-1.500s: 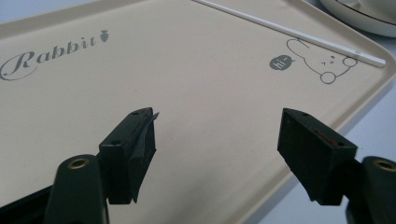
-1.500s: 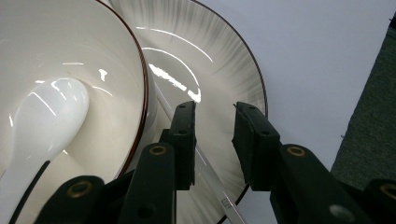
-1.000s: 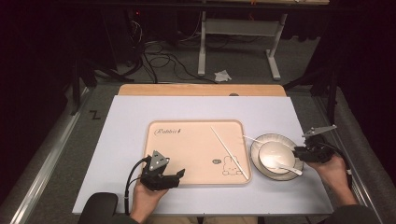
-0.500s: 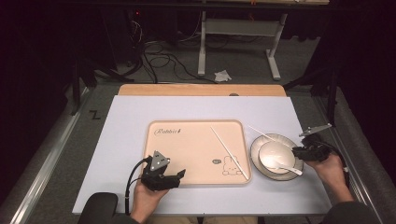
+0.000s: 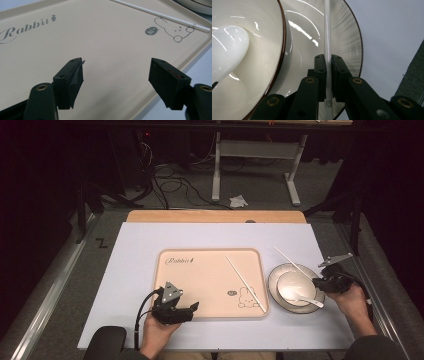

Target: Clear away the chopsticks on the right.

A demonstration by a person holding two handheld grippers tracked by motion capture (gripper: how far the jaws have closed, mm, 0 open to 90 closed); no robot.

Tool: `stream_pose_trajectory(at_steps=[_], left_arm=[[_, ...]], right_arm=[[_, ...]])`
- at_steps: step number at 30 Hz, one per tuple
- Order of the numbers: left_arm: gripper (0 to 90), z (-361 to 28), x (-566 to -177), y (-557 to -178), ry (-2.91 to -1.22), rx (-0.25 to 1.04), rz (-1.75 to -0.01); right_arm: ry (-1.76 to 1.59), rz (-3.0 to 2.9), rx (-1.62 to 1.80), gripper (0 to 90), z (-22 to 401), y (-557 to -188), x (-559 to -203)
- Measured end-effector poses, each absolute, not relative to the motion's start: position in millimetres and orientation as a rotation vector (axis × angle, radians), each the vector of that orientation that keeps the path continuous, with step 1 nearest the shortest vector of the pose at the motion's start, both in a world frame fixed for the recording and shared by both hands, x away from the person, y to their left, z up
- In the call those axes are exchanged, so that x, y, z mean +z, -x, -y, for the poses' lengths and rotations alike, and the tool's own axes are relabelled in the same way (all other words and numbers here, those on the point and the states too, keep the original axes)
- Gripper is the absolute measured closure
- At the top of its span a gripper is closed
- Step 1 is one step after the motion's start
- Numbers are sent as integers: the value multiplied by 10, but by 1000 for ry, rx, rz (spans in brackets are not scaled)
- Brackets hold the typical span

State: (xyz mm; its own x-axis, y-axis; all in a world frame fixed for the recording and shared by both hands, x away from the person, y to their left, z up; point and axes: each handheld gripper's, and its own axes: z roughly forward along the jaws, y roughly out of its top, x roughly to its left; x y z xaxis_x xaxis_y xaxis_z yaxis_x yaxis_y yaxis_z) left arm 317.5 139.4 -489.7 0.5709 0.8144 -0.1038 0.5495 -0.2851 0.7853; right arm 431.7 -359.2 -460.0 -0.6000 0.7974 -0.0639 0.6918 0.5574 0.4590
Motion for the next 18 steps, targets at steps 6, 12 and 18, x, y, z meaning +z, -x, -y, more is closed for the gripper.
stream_pose_trajectory(at_steps=[6,12,18], left_arm=[[284,-1384,-4902,-3180,-1979,403,-1090],[284,-1361,-4902,-3209,-1984,395,-1078],[285,-1308,-4914,-3253,-2000,385,-1053]], right_arm=[[-1236,-2498,608,857,3595,-4271,-4551],[-1260,-2453,666,857,3608,-4196,-4466],[-1281,-2407,702,858,3611,-4096,-4370]])
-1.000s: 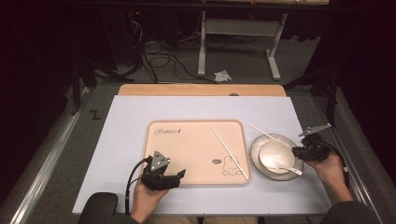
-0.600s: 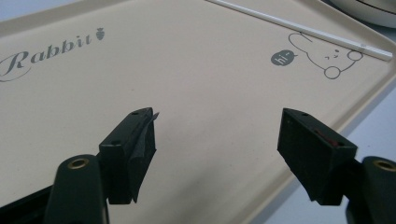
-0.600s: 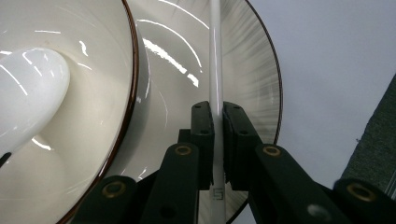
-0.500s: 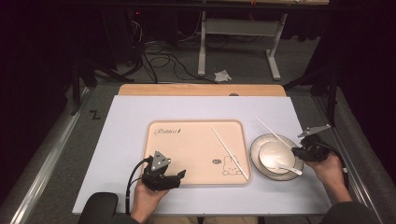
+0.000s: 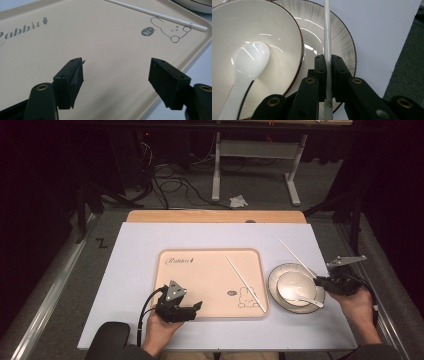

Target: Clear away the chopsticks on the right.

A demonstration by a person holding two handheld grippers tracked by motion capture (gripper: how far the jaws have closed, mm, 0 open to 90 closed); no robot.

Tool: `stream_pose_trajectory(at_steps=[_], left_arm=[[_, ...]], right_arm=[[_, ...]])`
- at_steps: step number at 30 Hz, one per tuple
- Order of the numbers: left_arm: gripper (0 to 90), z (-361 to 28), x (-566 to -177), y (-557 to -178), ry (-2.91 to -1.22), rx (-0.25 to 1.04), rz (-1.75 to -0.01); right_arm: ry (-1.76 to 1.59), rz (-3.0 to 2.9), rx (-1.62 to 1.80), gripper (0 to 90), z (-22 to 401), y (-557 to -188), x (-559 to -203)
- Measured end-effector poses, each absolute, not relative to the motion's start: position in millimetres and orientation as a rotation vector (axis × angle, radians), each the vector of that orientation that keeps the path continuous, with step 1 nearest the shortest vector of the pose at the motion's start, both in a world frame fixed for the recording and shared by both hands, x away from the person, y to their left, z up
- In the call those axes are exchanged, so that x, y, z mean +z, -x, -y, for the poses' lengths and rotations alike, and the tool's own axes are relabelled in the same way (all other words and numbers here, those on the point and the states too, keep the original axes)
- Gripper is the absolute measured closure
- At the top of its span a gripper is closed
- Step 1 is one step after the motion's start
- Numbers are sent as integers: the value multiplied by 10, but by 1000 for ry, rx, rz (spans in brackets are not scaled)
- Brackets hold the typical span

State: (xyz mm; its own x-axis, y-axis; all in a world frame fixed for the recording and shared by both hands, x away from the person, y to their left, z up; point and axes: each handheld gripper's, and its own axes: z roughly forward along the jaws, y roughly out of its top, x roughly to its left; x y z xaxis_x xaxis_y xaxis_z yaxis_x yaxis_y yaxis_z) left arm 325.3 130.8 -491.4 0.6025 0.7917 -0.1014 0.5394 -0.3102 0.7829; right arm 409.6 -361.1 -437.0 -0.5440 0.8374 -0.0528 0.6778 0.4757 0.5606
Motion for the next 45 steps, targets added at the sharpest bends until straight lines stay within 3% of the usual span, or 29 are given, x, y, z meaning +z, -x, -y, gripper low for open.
stream_pose_trajectory(at_steps=[21,45], left_arm=[[289,-1051,-4925,-3425,-2066,364,-993],[291,-974,-4906,-3465,-2081,343,-947]], right_arm=[[-1297,-2314,840,858,3318,-3605,-4026],[-1266,-2377,881,857,2767,-3467,-4135]])
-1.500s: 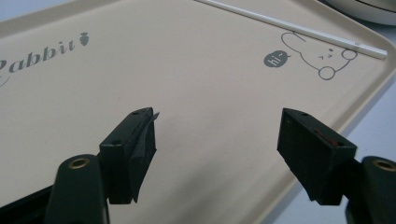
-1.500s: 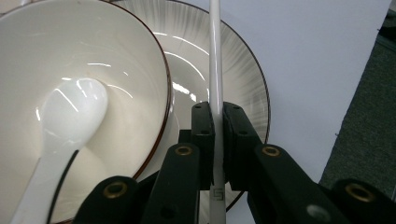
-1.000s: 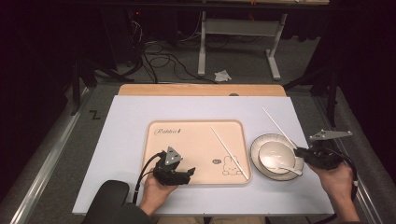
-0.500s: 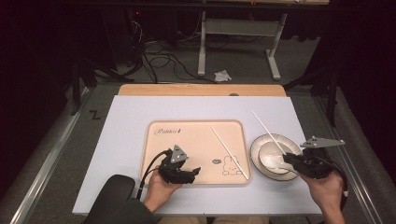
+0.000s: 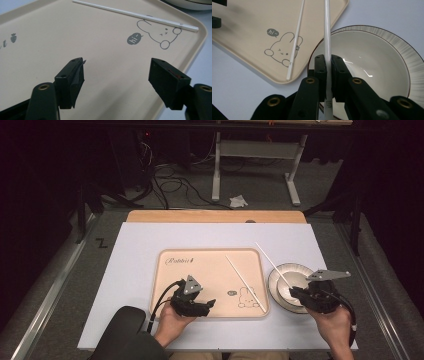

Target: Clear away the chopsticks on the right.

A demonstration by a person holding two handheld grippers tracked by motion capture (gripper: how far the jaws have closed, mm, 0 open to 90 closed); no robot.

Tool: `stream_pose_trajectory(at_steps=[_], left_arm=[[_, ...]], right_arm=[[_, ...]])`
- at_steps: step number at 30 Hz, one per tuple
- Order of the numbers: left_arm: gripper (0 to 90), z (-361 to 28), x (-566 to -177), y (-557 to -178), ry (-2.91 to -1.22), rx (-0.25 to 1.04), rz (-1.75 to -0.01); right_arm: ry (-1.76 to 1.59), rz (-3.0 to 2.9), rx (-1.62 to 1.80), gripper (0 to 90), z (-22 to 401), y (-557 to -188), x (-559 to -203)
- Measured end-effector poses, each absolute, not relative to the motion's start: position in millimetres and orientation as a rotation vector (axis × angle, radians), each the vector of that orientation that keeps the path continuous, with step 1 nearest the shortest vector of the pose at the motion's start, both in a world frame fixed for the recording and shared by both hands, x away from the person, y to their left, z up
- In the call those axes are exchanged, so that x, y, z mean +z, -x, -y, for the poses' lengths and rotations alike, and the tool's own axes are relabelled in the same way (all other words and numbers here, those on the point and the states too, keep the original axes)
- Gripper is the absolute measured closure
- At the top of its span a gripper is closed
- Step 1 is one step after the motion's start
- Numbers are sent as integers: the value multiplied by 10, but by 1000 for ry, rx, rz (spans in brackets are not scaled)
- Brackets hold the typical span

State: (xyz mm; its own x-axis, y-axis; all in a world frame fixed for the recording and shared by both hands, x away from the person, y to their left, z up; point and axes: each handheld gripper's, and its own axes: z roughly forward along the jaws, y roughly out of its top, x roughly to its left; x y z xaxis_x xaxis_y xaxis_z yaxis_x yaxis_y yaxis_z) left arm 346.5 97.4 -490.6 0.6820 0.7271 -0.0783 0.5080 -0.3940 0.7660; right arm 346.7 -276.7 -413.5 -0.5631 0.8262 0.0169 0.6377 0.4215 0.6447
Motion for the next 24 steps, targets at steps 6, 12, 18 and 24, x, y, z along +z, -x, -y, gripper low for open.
stream_pose_trajectory(at_steps=[6,12,18,24], left_arm=[[290,-973,-4906,-3462,-2081,347,-949],[290,-983,-4895,-3448,-2078,358,-952],[290,-999,-4884,-3442,-2074,364,-955],[289,-1017,-4876,-3433,-2071,371,-963]], right_arm=[[-1251,-2400,870,857,2691,-3493,-4143],[-1237,-2407,888,857,2577,-3522,-4163],[-1229,-2427,887,857,2447,-3555,-4196],[-1232,-2448,868,857,2335,-3591,-4256]])
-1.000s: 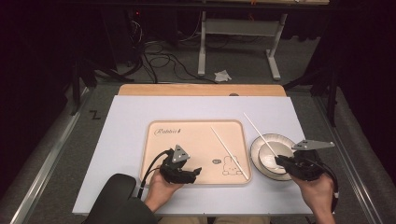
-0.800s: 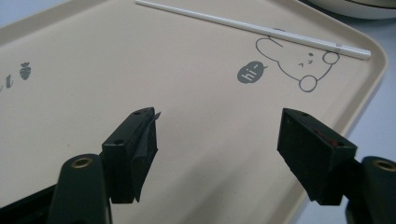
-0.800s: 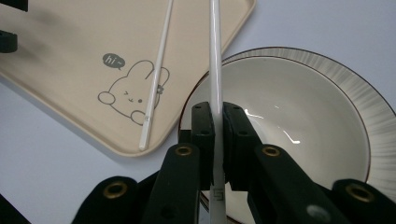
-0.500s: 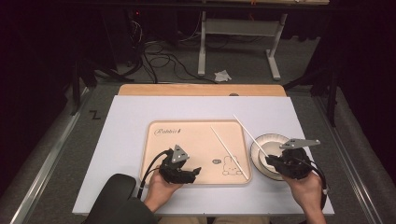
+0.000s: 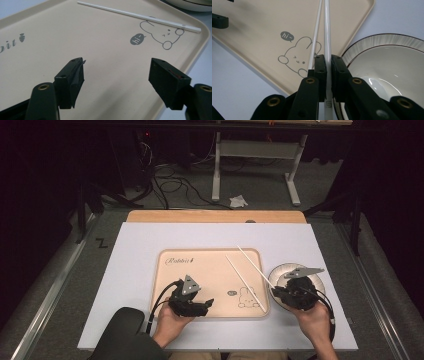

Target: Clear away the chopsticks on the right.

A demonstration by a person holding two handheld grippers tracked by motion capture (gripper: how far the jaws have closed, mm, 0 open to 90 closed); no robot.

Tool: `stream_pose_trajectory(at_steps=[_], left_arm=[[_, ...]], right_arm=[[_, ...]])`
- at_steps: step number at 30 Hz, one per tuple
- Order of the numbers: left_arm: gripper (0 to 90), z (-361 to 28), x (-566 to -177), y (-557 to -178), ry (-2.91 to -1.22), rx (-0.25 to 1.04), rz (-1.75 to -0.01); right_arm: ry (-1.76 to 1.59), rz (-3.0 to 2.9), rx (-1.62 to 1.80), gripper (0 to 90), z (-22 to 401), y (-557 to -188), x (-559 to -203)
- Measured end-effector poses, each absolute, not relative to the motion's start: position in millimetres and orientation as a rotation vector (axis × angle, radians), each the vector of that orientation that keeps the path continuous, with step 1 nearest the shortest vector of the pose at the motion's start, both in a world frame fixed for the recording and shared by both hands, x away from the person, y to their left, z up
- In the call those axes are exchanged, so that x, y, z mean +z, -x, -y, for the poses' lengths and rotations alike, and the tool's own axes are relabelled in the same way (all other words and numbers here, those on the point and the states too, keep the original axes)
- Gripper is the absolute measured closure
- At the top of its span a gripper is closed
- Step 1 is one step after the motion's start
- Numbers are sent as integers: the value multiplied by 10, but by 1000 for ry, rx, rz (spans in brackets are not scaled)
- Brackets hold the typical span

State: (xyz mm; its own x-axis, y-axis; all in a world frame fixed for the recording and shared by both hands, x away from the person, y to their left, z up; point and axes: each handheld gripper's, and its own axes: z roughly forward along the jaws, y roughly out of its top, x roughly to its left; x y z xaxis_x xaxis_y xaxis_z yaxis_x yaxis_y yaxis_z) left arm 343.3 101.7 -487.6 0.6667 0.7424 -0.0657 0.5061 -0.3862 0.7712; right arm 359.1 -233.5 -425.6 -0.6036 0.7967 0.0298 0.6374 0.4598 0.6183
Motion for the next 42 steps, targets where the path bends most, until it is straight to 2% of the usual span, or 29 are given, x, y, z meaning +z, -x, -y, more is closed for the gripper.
stream_pose_trajectory(at_steps=[17,42], left_arm=[[289,-1098,-4859,-3378,-2051,394,-995],[290,-1209,-4846,-3313,-2024,416,-1038]], right_arm=[[-1234,-2542,778,856,1946,-3721,-4467],[-1248,-2611,669,856,1665,-3867,-4678]])
